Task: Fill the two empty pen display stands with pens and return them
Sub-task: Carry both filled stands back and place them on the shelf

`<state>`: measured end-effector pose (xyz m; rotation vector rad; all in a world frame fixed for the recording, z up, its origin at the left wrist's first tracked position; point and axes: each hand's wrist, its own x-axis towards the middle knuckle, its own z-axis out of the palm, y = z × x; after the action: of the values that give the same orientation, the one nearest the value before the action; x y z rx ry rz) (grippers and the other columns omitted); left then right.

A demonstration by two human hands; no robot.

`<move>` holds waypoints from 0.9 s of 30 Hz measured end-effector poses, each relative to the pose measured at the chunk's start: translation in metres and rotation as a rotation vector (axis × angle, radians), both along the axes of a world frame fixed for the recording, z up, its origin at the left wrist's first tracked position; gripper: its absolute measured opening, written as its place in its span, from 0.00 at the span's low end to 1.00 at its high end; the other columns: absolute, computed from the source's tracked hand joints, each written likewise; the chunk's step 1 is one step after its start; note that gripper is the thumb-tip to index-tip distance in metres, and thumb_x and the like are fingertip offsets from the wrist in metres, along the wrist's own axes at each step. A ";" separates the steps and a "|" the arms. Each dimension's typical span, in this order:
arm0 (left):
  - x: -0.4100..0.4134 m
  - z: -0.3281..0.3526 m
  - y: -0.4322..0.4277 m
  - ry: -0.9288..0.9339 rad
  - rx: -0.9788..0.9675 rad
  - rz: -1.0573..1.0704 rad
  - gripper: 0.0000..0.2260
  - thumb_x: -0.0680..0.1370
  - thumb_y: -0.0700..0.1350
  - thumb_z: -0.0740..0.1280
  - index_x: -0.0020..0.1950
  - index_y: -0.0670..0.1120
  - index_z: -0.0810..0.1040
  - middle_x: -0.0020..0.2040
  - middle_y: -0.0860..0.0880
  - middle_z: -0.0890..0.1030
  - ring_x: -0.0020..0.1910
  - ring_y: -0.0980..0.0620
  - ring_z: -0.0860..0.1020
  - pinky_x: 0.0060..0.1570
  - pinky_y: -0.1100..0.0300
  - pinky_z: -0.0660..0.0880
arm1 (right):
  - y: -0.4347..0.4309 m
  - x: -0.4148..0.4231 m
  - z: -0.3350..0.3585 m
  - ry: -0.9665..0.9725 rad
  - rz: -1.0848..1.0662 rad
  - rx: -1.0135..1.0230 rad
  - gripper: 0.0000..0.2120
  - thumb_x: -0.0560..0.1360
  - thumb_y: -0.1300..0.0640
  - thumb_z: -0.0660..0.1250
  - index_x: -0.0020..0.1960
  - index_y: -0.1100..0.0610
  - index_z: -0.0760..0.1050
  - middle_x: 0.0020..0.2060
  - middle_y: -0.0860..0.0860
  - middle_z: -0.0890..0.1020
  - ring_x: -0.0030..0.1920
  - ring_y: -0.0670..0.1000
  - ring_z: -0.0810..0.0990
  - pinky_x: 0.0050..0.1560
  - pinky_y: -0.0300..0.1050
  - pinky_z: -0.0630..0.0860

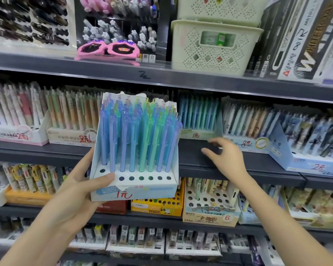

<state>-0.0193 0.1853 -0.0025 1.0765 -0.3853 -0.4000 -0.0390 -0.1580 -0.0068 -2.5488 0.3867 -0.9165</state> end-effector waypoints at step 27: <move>0.019 0.028 -0.181 -0.229 0.536 0.117 0.28 0.73 0.40 0.70 0.71 0.51 0.67 0.63 0.49 0.77 0.56 0.49 0.78 0.58 0.49 0.75 | -0.008 -0.063 0.007 0.049 0.118 0.290 0.44 0.68 0.41 0.71 0.76 0.47 0.50 0.75 0.44 0.56 0.73 0.47 0.57 0.69 0.47 0.60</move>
<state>0.0002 0.0041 0.0253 1.6690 -0.4259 -0.2807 -0.1016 -0.1662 0.0005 -2.3039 0.3515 -0.7006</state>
